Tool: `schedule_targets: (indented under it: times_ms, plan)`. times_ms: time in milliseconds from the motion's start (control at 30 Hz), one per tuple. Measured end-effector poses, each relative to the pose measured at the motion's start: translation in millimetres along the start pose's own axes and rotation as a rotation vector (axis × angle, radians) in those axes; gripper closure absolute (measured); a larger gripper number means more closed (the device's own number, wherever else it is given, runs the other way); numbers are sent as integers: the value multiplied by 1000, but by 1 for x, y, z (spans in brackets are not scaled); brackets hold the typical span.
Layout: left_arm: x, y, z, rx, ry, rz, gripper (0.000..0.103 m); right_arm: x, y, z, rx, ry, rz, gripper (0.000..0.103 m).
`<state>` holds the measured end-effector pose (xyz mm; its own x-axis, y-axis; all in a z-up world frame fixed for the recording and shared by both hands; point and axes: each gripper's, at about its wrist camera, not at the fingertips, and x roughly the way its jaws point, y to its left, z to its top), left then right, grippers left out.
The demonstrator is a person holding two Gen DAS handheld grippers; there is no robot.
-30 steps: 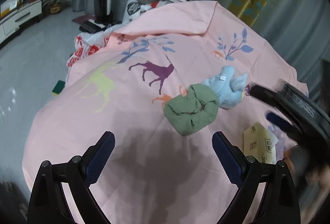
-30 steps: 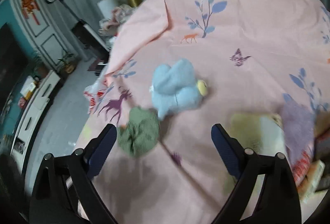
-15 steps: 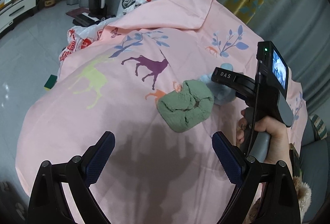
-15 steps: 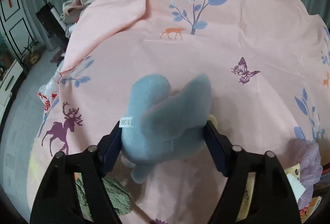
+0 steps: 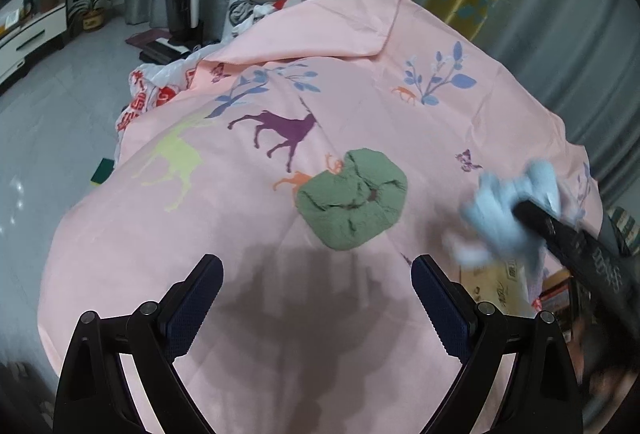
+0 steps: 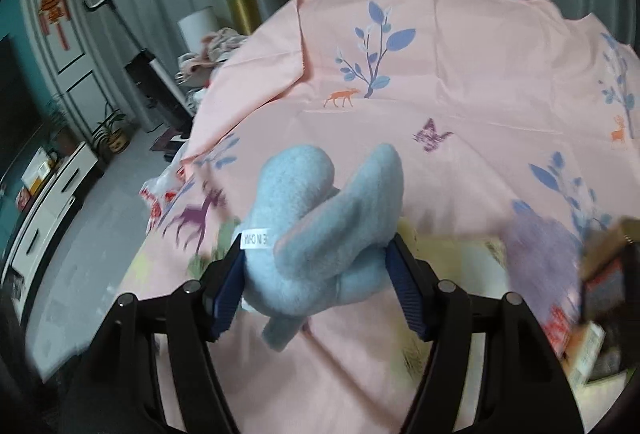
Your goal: Organize soft objects
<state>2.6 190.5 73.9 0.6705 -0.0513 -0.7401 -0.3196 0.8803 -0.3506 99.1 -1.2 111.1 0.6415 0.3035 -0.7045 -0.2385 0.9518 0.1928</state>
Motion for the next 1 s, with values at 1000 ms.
schedule_targets:
  times_ms: [1000]
  plan:
    - [2, -153, -114, 487, 380, -492, 8, -80, -142, -133, 375, 201, 177, 13]
